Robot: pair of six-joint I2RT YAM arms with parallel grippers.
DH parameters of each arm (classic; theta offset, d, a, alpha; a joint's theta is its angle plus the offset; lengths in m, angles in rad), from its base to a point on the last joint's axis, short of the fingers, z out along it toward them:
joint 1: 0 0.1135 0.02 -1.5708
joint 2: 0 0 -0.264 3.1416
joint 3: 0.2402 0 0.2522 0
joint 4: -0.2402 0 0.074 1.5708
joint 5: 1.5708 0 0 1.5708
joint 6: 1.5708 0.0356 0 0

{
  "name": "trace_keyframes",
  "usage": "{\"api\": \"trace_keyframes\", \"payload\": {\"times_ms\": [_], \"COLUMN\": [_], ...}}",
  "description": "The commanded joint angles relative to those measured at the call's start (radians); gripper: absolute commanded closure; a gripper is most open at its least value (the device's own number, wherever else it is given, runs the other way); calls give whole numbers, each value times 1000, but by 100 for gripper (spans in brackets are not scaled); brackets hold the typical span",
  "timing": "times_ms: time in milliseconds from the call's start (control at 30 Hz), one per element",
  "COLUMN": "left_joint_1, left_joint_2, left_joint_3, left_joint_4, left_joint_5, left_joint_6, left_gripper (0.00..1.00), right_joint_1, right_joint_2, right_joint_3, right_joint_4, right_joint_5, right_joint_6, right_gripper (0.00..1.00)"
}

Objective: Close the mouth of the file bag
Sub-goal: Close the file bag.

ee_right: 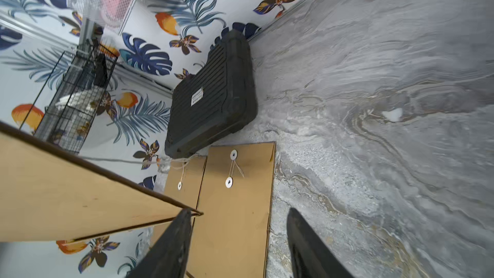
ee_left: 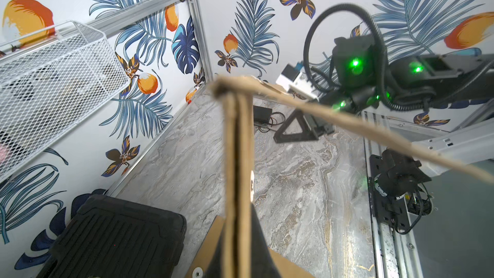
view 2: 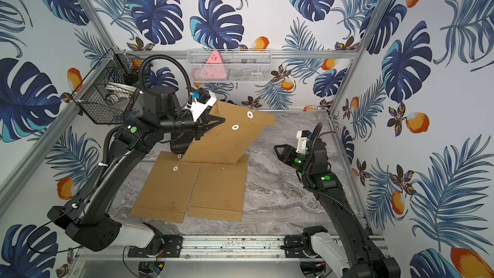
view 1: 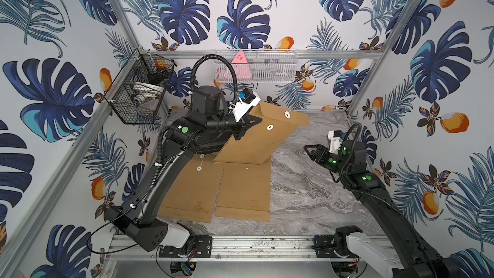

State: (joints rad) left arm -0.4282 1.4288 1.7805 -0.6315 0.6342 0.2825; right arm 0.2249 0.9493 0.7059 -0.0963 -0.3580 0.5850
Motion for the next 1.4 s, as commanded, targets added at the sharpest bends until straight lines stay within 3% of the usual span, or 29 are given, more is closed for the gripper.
{"api": "trace_keyframes", "payload": {"times_ms": [0, 200, 500, 833, 1033, 1367], "left_joint_1": [0, -12, -31, -35, -36, -48], "left_joint_2": [4, 11, 30, 31, 33, 44], "left_joint_3": [21, 47, 80, 95, 90, 102], "left_joint_4": [11, 6, -17, -46, -35, -45], "left_joint_5": [59, 113, 115, 84, 100, 96], "left_joint_6": [-36, -57, -54, -32, -40, -38], "left_gripper": [100, 100, 100, 100, 100, 100], "right_joint_1": [64, 99, 129, 104, 97, 177], "right_joint_2": [20, 103, 145, 42, -42, 48], "right_joint_3": [-32, -54, -78, -148, -171, -121], "right_joint_4": [295, 470, 565, 461, 383, 428], "right_joint_5": [77, -4, -81, 41, -1, -27], "right_joint_6": [-99, -127, -136, -159, -192, -241], "right_gripper": [39, 42, 56, 62, 61, 61]}}
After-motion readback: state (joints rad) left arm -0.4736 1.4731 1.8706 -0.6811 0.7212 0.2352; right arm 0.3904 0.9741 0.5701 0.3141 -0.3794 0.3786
